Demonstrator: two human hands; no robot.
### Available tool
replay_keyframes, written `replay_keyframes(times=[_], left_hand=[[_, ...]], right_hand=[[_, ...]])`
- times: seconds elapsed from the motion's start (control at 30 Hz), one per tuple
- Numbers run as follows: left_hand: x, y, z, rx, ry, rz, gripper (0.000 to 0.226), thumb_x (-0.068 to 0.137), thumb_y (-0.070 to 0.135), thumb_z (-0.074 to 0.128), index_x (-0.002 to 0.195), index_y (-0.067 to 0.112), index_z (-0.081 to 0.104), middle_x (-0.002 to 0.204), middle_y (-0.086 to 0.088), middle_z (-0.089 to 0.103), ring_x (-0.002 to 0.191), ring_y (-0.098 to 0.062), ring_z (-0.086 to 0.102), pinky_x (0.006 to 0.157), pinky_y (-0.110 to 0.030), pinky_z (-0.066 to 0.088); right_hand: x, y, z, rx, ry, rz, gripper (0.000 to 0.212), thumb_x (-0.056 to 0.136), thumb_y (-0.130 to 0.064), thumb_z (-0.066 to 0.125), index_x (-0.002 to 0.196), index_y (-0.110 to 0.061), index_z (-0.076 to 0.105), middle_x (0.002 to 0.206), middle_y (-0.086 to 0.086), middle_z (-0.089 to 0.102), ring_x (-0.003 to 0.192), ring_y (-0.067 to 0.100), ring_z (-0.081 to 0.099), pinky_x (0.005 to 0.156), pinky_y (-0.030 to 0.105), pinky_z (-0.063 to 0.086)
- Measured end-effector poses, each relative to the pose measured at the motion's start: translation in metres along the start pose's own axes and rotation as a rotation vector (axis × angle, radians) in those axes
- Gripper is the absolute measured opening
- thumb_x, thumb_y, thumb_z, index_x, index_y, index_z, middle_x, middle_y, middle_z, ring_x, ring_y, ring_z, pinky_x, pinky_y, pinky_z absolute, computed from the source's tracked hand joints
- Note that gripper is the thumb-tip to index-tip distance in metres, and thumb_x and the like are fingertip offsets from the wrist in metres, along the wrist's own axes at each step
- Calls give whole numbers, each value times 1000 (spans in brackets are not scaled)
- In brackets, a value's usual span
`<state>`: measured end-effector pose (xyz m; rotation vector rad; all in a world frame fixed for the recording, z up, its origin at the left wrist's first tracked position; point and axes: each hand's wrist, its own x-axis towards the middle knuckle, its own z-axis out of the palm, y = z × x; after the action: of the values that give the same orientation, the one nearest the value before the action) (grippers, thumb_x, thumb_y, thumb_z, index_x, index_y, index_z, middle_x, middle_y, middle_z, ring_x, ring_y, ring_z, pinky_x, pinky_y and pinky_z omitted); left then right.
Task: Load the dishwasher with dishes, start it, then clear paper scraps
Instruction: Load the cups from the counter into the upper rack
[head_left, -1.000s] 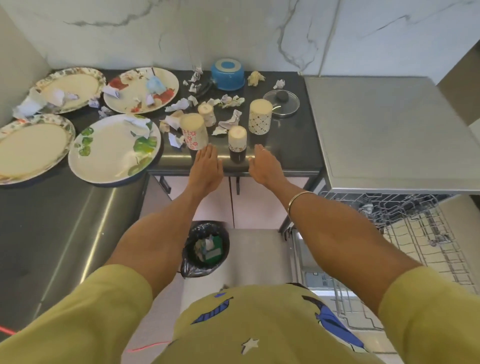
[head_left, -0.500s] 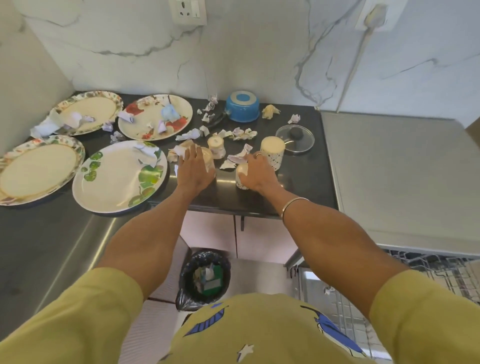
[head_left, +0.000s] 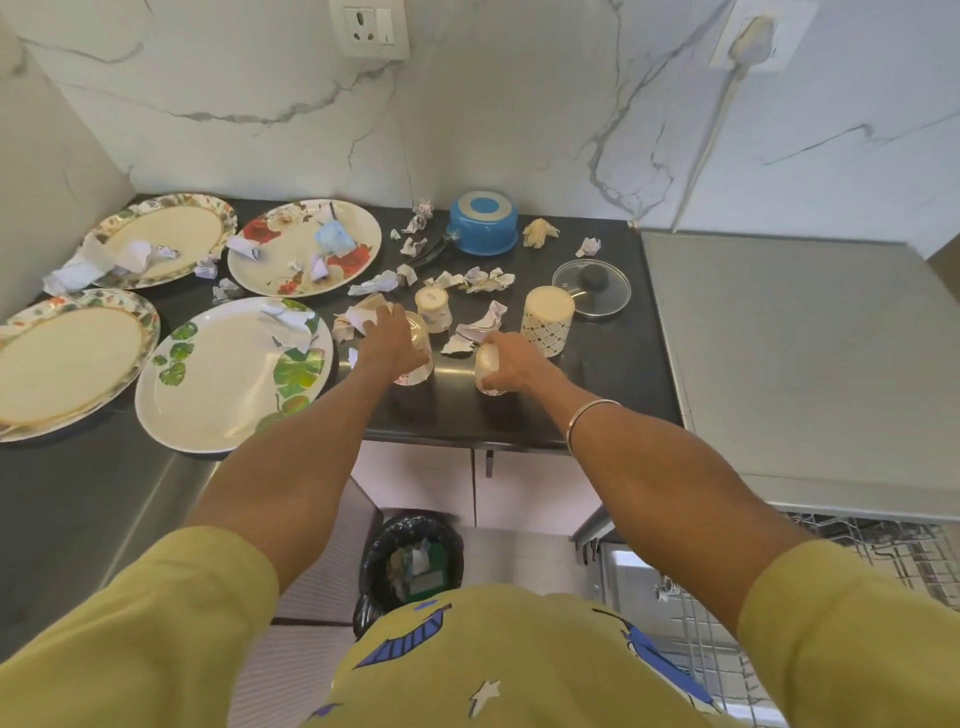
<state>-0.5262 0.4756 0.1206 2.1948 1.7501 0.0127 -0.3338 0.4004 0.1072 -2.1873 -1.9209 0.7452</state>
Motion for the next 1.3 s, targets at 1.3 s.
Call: replay_keyframes(times=[1.3], left_hand=[[-159, 92, 48, 44, -114, 557, 86, 65, 42, 86, 132, 6, 45, 130, -15, 47, 118, -39, 52, 92, -48, 48]], right_hand=[[-240, 33, 55, 116, 370, 518, 67, 74, -32, 81, 129, -11, 50, 128, 18, 56, 116, 38, 56, 95, 44, 50]])
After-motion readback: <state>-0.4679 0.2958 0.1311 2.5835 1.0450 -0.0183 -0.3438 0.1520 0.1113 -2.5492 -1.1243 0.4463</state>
